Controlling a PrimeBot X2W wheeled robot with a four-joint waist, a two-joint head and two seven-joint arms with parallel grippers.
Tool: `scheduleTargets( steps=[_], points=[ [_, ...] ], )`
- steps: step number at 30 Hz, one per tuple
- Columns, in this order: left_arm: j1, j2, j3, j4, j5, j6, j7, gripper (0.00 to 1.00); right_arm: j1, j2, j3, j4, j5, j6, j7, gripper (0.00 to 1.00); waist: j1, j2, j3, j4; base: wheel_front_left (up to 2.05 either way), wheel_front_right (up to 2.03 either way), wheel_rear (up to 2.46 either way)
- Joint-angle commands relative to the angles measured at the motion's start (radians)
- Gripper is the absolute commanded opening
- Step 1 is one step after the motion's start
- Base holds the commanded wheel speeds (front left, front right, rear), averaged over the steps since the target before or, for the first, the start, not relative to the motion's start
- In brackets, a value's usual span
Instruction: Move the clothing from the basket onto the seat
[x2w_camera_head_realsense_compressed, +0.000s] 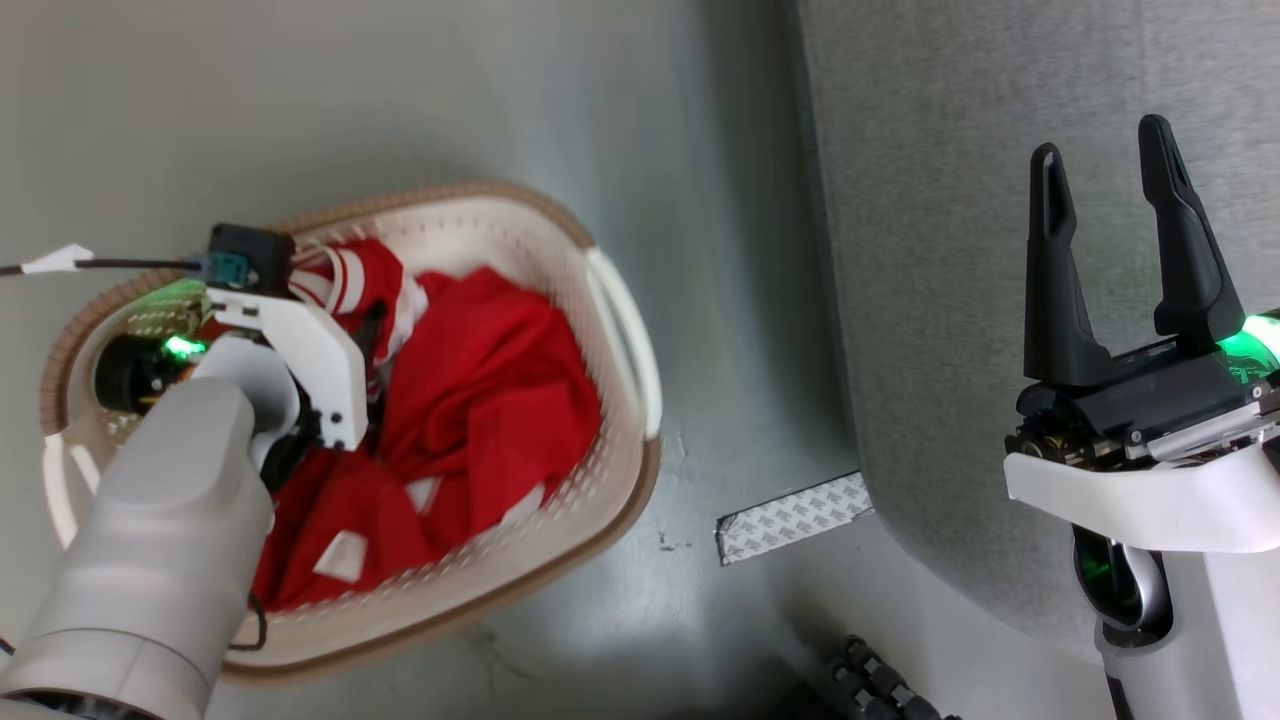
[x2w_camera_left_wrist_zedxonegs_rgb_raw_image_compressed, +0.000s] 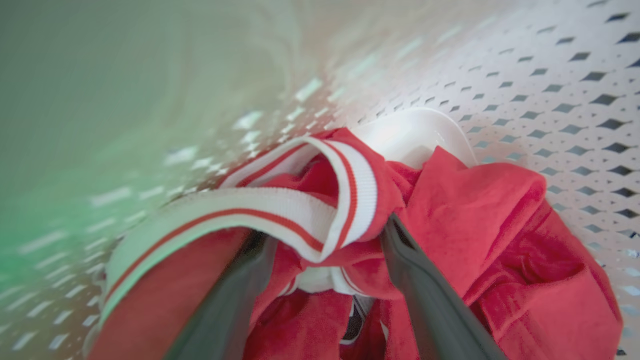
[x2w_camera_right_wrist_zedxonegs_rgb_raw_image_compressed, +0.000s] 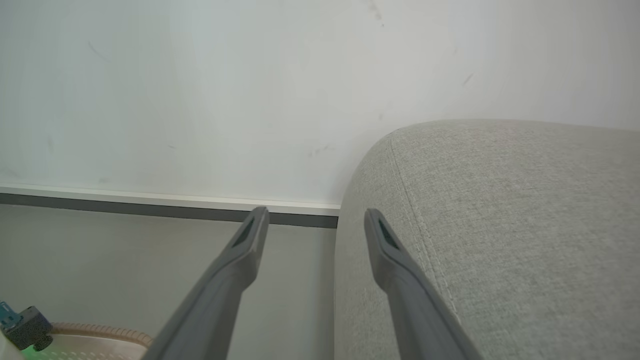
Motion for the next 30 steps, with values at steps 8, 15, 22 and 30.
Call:
scheduleTargets(
  steps=[8,15,22,30],
  points=[
    [0.026,0.048,-0.086,-0.041,-0.104,0.004,0.006,0.00,-0.014,0.004,0.003,-0.005,-0.005,-0.002,-0.003,1.00,0.0000,0.0000,0.012,0.021,0.03,0.03,0.03],
    [0.036,0.063,-0.169,-0.076,-0.188,0.003,-0.004,0.00,-0.023,0.004,0.004,0.012,0.001,-0.002,-0.003,1.00,0.0000,0.0000,-0.020,0.029,0.00,0.00,0.00],
    [0.062,0.047,-0.234,-0.084,-0.265,0.003,-0.053,0.00,-0.023,0.004,-0.002,0.033,-0.001,-0.002,-0.003,1.00,0.0000,0.0000,-0.089,0.046,0.00,0.00,0.00],
    [0.113,0.024,-0.307,-0.086,-0.335,0.002,-0.093,0.00,-0.009,0.003,-0.006,0.062,-0.018,-0.002,-0.003,1.00,0.0000,0.0000,-0.198,0.074,0.00,0.00,0.00]
  ],
)
